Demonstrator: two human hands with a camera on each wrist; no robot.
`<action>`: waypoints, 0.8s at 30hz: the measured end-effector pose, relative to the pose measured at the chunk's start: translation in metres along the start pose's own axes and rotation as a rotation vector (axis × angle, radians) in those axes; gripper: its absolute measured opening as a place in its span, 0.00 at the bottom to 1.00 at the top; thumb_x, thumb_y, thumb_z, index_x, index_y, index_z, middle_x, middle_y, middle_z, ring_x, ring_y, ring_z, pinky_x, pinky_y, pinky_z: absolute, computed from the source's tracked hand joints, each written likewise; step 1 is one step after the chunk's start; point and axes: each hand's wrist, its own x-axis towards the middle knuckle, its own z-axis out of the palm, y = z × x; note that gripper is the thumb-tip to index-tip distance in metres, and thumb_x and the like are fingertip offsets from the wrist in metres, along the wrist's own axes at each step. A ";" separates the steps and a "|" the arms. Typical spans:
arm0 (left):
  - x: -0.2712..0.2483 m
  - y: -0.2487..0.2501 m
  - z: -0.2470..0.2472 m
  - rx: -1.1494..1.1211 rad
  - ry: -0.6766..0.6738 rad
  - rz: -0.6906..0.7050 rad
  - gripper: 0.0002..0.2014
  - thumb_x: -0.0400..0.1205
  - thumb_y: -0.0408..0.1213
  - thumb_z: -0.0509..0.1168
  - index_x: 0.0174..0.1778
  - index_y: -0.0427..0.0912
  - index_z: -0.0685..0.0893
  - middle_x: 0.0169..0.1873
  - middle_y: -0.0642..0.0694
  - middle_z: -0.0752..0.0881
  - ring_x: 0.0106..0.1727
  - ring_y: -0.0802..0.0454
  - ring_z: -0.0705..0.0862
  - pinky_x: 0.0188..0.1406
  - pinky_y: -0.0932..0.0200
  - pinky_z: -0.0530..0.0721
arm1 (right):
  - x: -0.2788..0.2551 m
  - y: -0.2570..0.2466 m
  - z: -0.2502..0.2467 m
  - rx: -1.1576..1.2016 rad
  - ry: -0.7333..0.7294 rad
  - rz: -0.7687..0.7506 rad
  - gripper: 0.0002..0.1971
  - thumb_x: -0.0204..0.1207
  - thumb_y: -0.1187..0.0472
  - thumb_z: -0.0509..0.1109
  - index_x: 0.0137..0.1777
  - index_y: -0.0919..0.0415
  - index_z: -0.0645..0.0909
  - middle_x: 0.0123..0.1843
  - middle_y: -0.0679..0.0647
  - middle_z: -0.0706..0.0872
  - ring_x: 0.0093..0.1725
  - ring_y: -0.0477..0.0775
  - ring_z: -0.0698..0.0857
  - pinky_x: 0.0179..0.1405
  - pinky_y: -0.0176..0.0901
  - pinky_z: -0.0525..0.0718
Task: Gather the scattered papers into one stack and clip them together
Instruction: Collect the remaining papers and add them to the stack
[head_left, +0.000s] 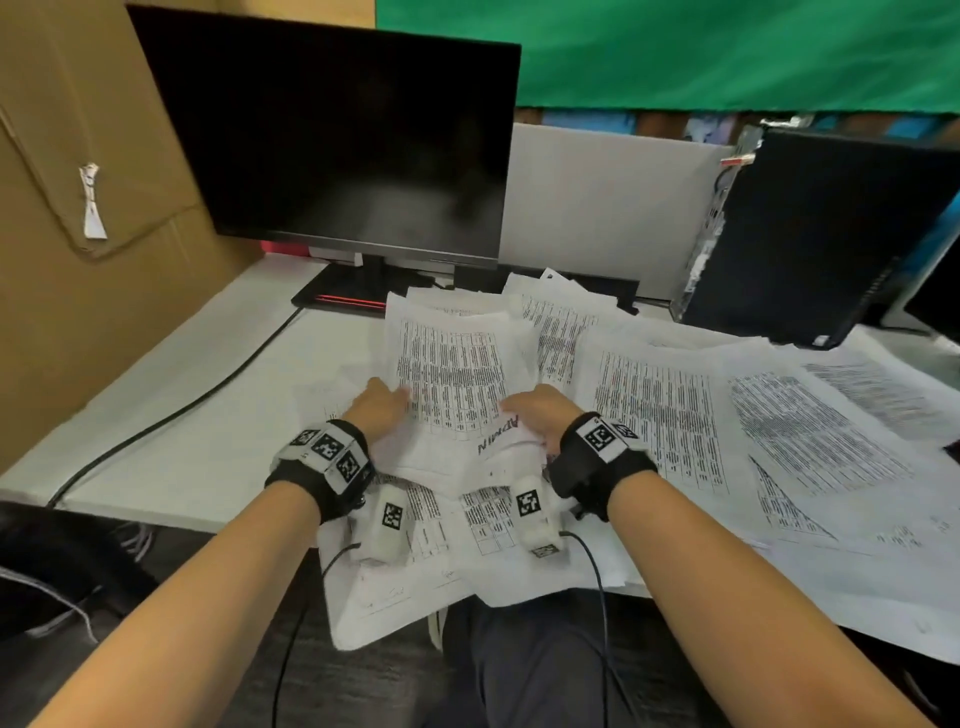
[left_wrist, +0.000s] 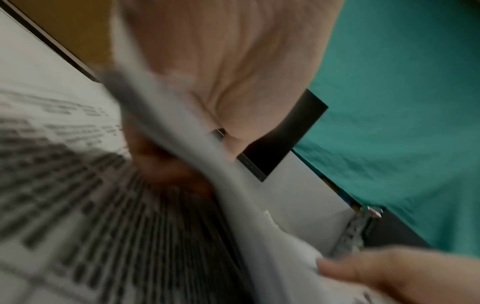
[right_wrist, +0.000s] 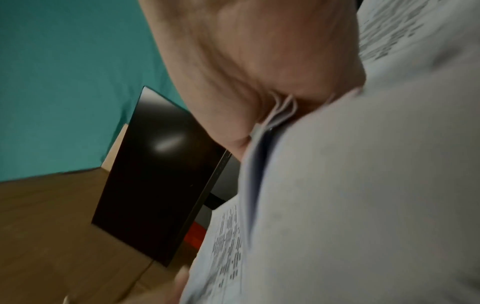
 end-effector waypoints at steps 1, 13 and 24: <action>-0.002 -0.002 -0.007 -0.107 -0.019 0.031 0.27 0.89 0.45 0.51 0.82 0.37 0.55 0.78 0.38 0.65 0.76 0.37 0.68 0.69 0.46 0.72 | 0.002 0.002 -0.003 0.005 0.008 0.005 0.23 0.82 0.59 0.66 0.72 0.73 0.75 0.55 0.60 0.80 0.51 0.54 0.76 0.53 0.44 0.80; -0.032 -0.080 -0.053 -0.474 0.125 -0.144 0.34 0.80 0.39 0.68 0.78 0.31 0.61 0.64 0.31 0.79 0.62 0.34 0.82 0.60 0.42 0.82 | 0.023 0.030 -0.030 0.369 0.001 0.117 0.16 0.84 0.62 0.67 0.66 0.71 0.74 0.50 0.64 0.86 0.43 0.63 0.86 0.38 0.56 0.89; -0.056 -0.014 -0.047 0.104 0.593 0.404 0.09 0.80 0.23 0.59 0.53 0.28 0.80 0.47 0.33 0.84 0.51 0.36 0.82 0.42 0.56 0.72 | 0.024 0.049 -0.031 0.561 -0.210 -0.007 0.19 0.84 0.74 0.61 0.74 0.70 0.72 0.69 0.64 0.83 0.65 0.64 0.84 0.50 0.48 0.90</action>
